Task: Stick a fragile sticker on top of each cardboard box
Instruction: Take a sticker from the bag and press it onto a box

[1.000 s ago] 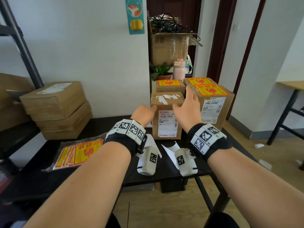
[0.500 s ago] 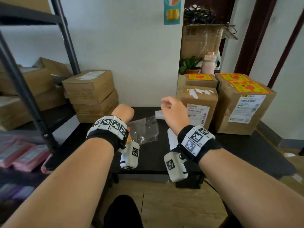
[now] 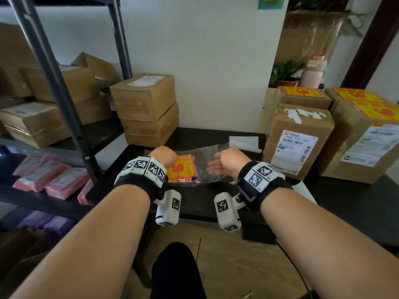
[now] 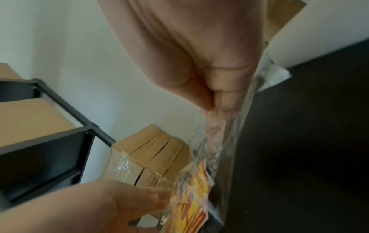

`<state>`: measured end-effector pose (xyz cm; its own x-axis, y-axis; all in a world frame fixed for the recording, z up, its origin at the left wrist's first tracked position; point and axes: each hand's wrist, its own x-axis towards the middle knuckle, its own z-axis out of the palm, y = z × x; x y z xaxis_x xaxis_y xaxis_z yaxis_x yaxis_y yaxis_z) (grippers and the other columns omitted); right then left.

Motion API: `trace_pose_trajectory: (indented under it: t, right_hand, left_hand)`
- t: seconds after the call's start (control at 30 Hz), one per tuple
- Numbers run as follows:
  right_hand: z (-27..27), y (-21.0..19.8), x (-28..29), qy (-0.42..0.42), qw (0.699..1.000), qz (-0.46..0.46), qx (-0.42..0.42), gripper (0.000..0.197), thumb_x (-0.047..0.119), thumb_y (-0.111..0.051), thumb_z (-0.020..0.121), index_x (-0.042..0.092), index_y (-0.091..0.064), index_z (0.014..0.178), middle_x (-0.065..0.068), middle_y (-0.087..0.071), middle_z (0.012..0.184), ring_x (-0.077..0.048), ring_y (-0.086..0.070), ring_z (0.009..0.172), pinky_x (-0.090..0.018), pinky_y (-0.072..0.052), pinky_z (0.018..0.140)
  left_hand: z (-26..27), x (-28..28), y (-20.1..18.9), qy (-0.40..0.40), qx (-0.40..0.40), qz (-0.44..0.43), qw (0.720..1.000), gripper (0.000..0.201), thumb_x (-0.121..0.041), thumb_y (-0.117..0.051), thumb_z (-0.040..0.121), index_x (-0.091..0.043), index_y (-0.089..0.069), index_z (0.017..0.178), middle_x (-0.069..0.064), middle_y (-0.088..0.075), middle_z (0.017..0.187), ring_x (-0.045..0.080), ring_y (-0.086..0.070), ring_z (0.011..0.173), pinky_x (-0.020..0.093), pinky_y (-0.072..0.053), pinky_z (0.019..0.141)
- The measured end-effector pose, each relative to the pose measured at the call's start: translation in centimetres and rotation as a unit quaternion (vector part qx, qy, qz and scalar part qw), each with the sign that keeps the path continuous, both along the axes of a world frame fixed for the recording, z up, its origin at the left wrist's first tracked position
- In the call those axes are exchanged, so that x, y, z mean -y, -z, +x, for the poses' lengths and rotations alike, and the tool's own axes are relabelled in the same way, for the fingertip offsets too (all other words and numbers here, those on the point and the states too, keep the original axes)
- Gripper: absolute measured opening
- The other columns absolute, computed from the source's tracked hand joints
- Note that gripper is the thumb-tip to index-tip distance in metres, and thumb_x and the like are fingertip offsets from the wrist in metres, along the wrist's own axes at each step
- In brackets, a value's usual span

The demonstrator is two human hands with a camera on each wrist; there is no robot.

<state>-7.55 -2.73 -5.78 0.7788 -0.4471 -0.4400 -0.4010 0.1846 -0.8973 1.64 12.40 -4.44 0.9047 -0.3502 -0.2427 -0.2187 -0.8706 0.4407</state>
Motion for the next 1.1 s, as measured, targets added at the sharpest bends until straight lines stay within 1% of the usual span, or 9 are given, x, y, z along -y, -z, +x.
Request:
trace_pose_trajectory:
  t: [0.07,0.13,0.3,0.4,0.5,0.63,0.8,0.93,1.1]
  right_hand:
    - [-0.1,-0.1,-0.4,-0.022,1.0,0.009,0.006,0.038,0.004,-0.032,0.104,-0.009,-0.04,0.139,-0.029,-0.051,0.136,-0.041,-0.055,0.123,-0.041,-0.049,0.09]
    - [-0.1,0.1,-0.2,-0.041,0.998,0.033,0.026,0.036,-0.002,-0.037,0.101,-0.007,-0.045,0.136,-0.028,-0.052,0.134,-0.041,-0.056,0.121,-0.038,-0.051,0.085]
    - [1.4,1.4,-0.3,-0.067,0.997,-0.047,0.015,0.035,-0.012,-0.048,0.091,-0.004,-0.058,0.124,-0.02,-0.065,0.116,-0.026,-0.067,0.09,-0.035,-0.059,0.082]
    - [2.4,2.0,-0.7,-0.086,0.99,-0.111,-0.023,0.034,-0.008,-0.054,0.091,-0.007,-0.057,0.125,-0.024,-0.064,0.118,-0.026,-0.064,0.089,-0.039,-0.057,0.089]
    - [3.0,2.0,-1.1,-0.1,0.979,-0.17,-0.051,0.029,0.0,-0.056,0.093,-0.007,-0.059,0.121,-0.017,-0.068,0.095,-0.024,-0.066,0.08,-0.035,-0.057,0.084]
    - [3.9,1.7,-1.8,-0.141,0.965,-0.195,-0.107,0.028,0.011,-0.067,0.089,-0.004,-0.065,0.113,-0.017,-0.07,0.097,-0.018,-0.061,0.061,-0.025,-0.051,0.055]
    - [4.1,1.9,-2.6,-0.12,0.975,-0.15,-0.11,0.016,0.006,-0.061,0.093,-0.003,-0.059,0.106,-0.012,-0.062,0.077,-0.017,-0.056,0.053,-0.025,-0.048,0.042]
    - [4.4,1.9,-2.1,-0.073,0.978,-0.174,-0.092,0.015,0.005,-0.048,0.098,-0.005,-0.059,0.099,-0.015,-0.06,0.071,-0.023,-0.059,0.057,-0.036,-0.056,0.06]
    - [4.0,1.6,-1.0,-0.064,0.964,-0.257,-0.007,0.03,0.005,-0.049,0.095,-0.008,-0.059,0.12,-0.024,-0.065,0.115,-0.029,-0.067,0.089,-0.04,-0.059,0.083]
  left_hand:
    - [0.7,0.1,0.9,0.012,0.009,0.057,0.998,0.035,-0.01,-0.041,0.101,0.005,-0.054,0.129,0.02,-0.055,0.133,0.033,-0.052,0.124,0.034,-0.043,0.093]
    - [0.8,0.2,1.1,0.014,0.011,0.095,0.995,0.031,-0.013,-0.04,0.1,0.001,-0.058,0.121,0.016,-0.059,0.124,0.031,-0.056,0.115,0.037,-0.042,0.098]
    - [1.5,0.4,1.7,0.029,0.018,0.137,0.99,0.03,-0.017,-0.041,0.101,-0.001,-0.058,0.12,0.015,-0.061,0.113,0.027,-0.058,0.107,0.035,-0.043,0.092]
    - [1.5,0.3,1.8,0.03,0.026,0.145,0.989,0.03,-0.019,-0.044,0.1,-0.003,-0.057,0.122,0.014,-0.062,0.118,0.027,-0.059,0.11,0.035,-0.043,0.09]
    - [1.9,0.3,2.2,0.036,0.035,0.162,0.986,0.03,-0.021,-0.046,0.098,-0.005,-0.058,0.121,0.012,-0.062,0.116,0.027,-0.058,0.112,0.036,-0.041,0.095]
    - [2.3,0.4,2.9,0.052,0.063,0.177,0.981,0.026,-0.022,-0.052,0.095,-0.007,-0.06,0.115,0.008,-0.063,0.109,0.025,-0.06,0.105,0.034,-0.042,0.09]
    - [2.3,0.4,2.9,0.045,0.065,0.176,0.981,0.028,-0.024,-0.058,0.092,-0.008,-0.059,0.115,0.007,-0.059,0.1,0.024,-0.06,0.1,0.033,-0.042,0.08]
    - [2.5,0.5,3.0,0.056,0.059,0.172,0.982,0.026,-0.022,-0.06,0.09,-0.01,-0.062,0.113,0.008,-0.064,0.104,0.024,-0.061,0.097,0.035,-0.049,0.09]
    - [2.4,0.8,3.2,0.051,0.05,0.184,0.98,0.039,-0.029,-0.059,0.086,-0.013,-0.06,0.122,0.009,-0.063,0.112,0.026,-0.06,0.104,0.04,-0.05,0.093]
